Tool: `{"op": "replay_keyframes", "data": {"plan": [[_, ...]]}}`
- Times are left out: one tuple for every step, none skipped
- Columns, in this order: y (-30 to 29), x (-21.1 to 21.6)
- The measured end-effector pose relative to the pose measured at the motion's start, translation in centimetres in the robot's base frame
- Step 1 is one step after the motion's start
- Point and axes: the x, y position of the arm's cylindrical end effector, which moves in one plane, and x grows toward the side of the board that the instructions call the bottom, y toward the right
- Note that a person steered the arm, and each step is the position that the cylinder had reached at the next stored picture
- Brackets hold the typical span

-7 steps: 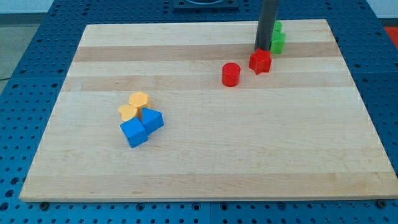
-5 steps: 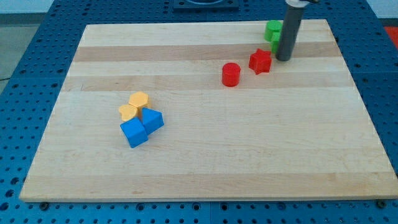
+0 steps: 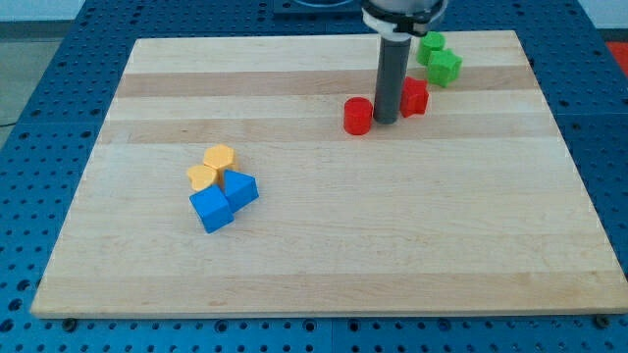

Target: Move the red star bottom to the green star

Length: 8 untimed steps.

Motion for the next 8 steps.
{"op": "replay_keyframes", "data": {"plan": [[2.0,-1.3],[3.9,-1.4],[5.4,-1.4],[5.7,-1.5],[5.8,-1.5],[7.4,-1.5],[8.2,-1.5],[8.7,-1.5]]}}
